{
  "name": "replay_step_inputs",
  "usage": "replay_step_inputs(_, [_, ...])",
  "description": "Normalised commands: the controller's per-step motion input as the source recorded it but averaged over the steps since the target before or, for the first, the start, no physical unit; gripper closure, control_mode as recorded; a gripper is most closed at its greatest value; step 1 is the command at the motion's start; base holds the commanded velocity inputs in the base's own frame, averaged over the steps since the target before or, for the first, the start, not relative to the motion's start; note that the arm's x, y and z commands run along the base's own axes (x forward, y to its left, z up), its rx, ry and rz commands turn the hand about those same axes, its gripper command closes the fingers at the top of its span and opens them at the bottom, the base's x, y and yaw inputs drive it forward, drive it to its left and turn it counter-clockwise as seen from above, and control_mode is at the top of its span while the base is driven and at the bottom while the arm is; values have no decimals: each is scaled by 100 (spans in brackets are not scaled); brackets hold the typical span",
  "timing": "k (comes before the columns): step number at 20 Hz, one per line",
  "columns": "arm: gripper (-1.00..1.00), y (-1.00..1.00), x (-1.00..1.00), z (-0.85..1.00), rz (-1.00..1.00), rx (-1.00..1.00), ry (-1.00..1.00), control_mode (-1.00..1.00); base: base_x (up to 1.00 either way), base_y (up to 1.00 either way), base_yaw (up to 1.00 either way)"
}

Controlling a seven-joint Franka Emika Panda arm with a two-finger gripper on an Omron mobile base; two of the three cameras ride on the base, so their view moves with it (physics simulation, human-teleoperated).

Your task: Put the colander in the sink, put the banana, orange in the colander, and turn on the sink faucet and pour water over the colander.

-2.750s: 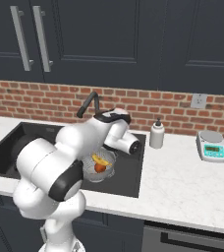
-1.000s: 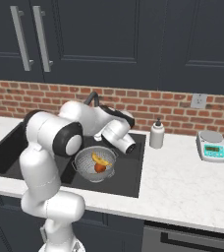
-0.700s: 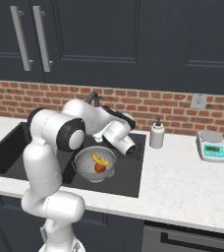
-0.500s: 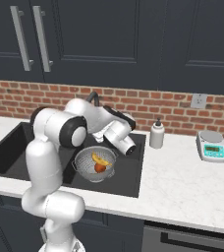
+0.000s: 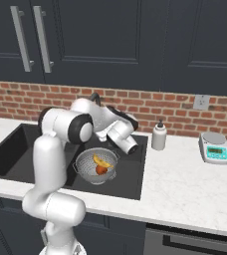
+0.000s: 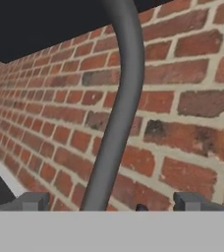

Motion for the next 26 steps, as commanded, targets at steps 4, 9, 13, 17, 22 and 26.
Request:
replay_step_inputs(4, [-100,0,36,-17,-2,1,0,-100,0,0,0])
replay_step_inputs(9, [-100,0,32,-22,-2,0,0,-100,0,0,0])
replay_step_inputs(13, [-100,0,25,-26,-2,0,0,-100,0,0,0])
replay_step_inputs(17, [-100,0,30,-20,-1,0,2,-100,0,0,0])
replay_step_inputs(22, [-100,0,35,-6,0,0,1,-100,0,0,0])
replay_step_inputs(26, [-100,0,31,0,-1,0,0,-100,0,0,0])
